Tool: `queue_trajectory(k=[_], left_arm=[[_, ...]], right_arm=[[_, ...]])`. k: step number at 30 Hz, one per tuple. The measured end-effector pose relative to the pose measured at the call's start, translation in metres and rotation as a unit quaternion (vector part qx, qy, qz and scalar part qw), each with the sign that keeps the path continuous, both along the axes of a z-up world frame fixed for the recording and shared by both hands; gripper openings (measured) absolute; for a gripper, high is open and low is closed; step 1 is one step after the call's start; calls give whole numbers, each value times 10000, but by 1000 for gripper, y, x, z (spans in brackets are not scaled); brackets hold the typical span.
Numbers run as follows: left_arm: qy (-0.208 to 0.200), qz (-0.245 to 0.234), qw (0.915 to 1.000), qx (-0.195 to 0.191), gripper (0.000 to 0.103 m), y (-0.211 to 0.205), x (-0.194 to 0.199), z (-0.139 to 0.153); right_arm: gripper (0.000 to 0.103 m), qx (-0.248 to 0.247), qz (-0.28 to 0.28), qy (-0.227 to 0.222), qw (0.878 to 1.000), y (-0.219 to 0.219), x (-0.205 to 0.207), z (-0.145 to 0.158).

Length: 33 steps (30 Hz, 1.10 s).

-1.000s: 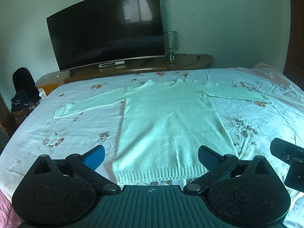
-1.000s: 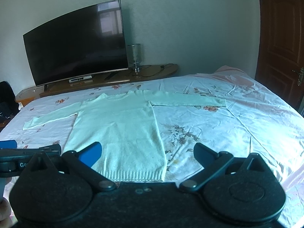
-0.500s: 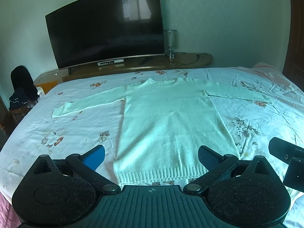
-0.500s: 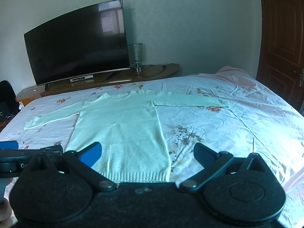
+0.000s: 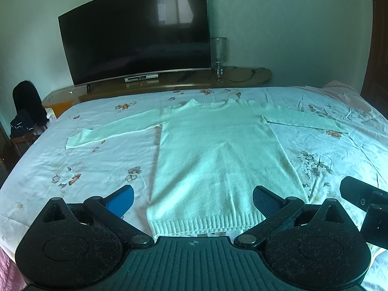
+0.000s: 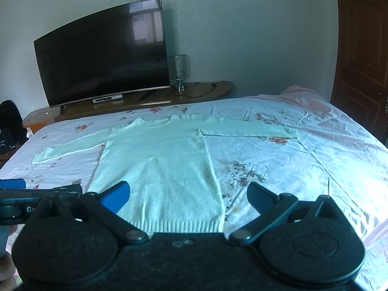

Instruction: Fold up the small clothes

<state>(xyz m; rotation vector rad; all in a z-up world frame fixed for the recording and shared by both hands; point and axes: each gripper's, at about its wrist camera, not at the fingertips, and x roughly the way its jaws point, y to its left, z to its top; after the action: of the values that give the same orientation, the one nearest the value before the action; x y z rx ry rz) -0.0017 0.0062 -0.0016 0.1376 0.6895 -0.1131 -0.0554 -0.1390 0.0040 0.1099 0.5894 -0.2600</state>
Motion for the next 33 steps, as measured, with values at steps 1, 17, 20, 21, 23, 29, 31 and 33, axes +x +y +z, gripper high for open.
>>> queue_trajectory(k=[1, 17, 20, 21, 23, 29, 31, 33], left_arm=[[3, -2, 10000, -3, 103, 0, 1, 0], [61, -10, 10000, -4, 103, 1, 12, -3], [65, -9, 10000, -5, 103, 2, 12, -4], [76, -6, 10000, -4, 103, 1, 13, -4], [104, -6, 9999, -16, 103, -1, 17, -6], [139, 15, 9999, -1, 103, -9, 28, -10], [156, 32, 9999, -11, 103, -12, 33, -11], [179, 61, 9998, -34, 103, -14, 40, -12]], right_arm=[[103, -4, 4, -5, 10000, 0, 1, 0], [103, -2, -27, -8, 10000, -1, 8, -3], [103, -4, -41, -6, 10000, -3, 10, -5], [103, -8, -46, 0, 10000, -3, 10, -6], [103, -12, -54, 0, 10000, -6, 12, -6], [103, -30, -103, -15, 9999, -14, 19, -8], [103, -33, -119, -21, 9999, -17, 22, -8], [103, -38, -133, -26, 9999, -22, 26, -9]])
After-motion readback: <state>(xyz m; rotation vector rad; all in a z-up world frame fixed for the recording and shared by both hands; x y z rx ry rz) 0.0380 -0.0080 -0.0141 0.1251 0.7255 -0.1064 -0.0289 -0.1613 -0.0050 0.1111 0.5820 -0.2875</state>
